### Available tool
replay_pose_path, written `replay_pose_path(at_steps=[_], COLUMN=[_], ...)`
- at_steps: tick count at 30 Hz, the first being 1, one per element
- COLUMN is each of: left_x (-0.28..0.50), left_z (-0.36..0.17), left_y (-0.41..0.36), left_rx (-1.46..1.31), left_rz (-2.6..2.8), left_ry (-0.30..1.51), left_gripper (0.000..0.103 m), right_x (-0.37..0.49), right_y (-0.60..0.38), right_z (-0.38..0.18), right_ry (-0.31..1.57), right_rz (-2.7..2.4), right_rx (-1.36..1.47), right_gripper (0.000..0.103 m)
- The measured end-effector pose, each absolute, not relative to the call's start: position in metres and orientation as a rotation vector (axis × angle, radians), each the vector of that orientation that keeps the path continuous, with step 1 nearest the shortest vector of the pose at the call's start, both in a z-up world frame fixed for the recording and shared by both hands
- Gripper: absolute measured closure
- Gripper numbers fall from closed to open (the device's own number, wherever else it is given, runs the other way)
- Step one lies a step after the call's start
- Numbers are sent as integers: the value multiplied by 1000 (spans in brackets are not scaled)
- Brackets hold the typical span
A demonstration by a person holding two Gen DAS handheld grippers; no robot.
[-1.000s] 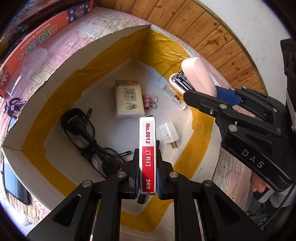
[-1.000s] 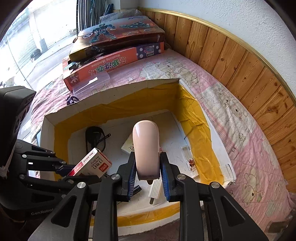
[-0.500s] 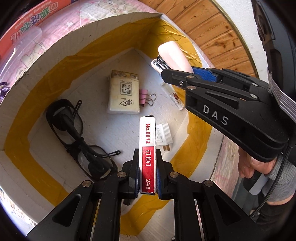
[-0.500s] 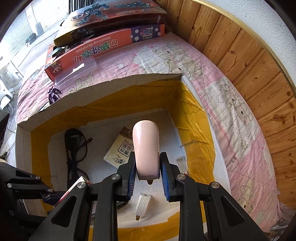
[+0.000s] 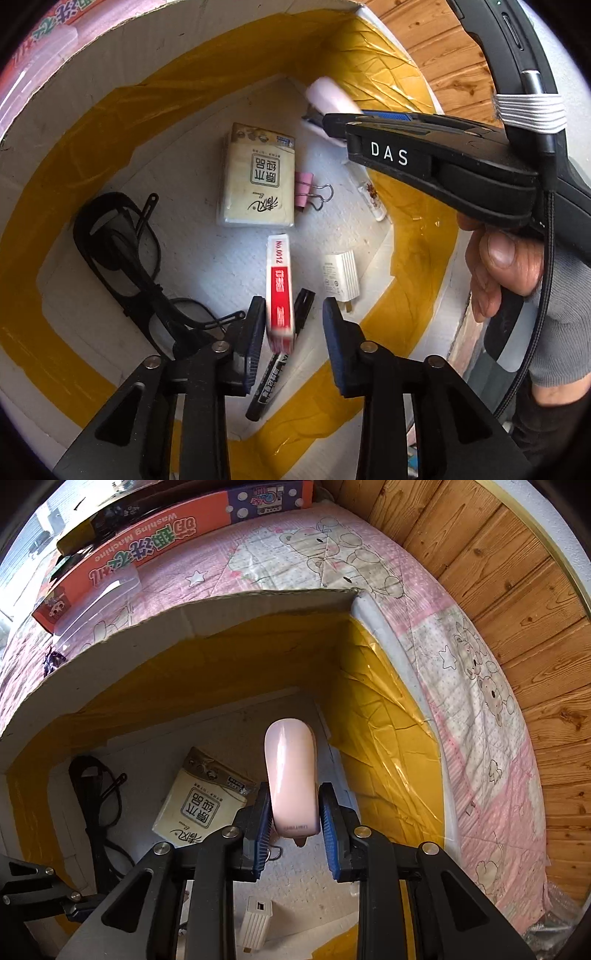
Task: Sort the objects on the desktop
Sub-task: 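Lower the staple box with the left tool while the right tool lowers the pink stapler, then open both tools over the box, dropping the staple box and stapler inside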
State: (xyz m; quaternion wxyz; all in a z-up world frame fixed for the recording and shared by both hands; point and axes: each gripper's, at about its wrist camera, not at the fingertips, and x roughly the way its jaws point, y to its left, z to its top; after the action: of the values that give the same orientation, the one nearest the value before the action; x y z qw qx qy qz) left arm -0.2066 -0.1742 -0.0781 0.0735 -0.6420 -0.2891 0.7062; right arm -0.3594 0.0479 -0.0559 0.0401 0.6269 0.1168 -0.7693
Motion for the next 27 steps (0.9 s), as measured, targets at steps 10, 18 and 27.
replay_pose_path(at_steps=[10, 18, 27], left_x=[-189, -161, -129], left_z=[-62, -25, 11], left_y=[-169, -155, -133], left_rx=[-1911, -1812, -1684], left_rz=[2166, 2379, 2567], left_ry=[-833, -597, -356], left_gripper=[65, 65, 65], right_x=[-335, -282, -203], right_y=[69, 79, 89], right_z=[-28, 7, 39], right_ry=[204, 102, 15], right_rz=[-2418, -2443, -2511], right_rx=[1868, 1764, 1584], right_gripper=[70, 63, 55])
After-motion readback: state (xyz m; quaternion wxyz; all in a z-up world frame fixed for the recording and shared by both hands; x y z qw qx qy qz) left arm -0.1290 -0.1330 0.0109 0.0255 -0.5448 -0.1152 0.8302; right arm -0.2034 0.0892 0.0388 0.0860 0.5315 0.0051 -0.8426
